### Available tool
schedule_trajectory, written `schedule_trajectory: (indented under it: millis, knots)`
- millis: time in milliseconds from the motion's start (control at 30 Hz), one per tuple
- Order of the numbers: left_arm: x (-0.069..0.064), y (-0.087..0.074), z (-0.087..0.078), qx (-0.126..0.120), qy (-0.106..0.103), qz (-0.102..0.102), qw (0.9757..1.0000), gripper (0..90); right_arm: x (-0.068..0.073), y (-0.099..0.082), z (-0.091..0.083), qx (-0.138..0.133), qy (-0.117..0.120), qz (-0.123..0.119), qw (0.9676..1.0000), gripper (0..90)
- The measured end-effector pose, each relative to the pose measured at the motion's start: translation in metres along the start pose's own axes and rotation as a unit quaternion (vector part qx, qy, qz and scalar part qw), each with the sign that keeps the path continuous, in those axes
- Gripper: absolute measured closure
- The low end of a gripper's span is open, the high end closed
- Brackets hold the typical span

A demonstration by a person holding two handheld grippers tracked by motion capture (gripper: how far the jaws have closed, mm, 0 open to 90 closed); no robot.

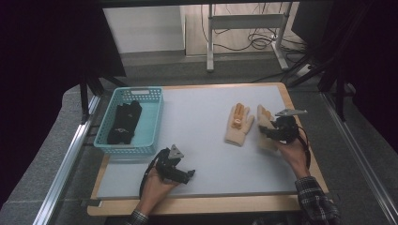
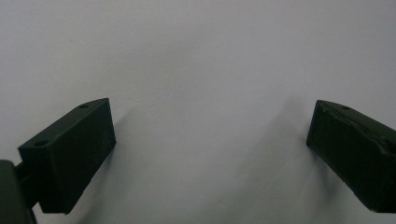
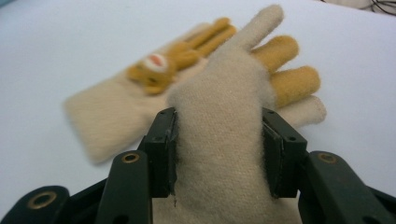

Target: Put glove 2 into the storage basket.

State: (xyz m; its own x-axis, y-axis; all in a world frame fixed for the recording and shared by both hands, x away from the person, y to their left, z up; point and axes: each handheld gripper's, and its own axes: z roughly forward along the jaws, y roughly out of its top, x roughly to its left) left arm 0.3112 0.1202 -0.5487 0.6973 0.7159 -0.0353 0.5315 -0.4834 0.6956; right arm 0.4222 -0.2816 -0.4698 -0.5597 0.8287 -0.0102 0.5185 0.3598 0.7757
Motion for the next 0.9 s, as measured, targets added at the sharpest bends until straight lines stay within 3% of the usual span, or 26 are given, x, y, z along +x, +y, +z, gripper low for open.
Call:
schedule_trajectory:
  millis: [233, 433, 633, 900]
  knots:
    - [0.000, 0.000, 0.000, 0.000, 0.001, 0.000, 1.0000, 1.5, 0.042, 0.007, -0.015, -0.020, 0.040, -0.033, 0.9984, 51.8]
    - [0.000, 0.000, 0.000, -0.001, 0.001, 0.000, 1.0000, 1.5, 0.082, 0.013, -0.015, -0.028, 0.084, -0.062, 0.9942, 51.6]
    - [0.000, 0.000, 0.000, -0.001, 0.001, 0.000, 1.0000, 1.5, 0.116, 0.011, 0.001, -0.019, 0.123, -0.069, 0.9897, 51.2]
    - [0.000, 0.000, 0.000, 0.000, 0.000, 0.000, 1.0000, 1.5, 0.149, -0.007, 0.031, 0.004, 0.143, -0.070, 0.9873, 49.7]
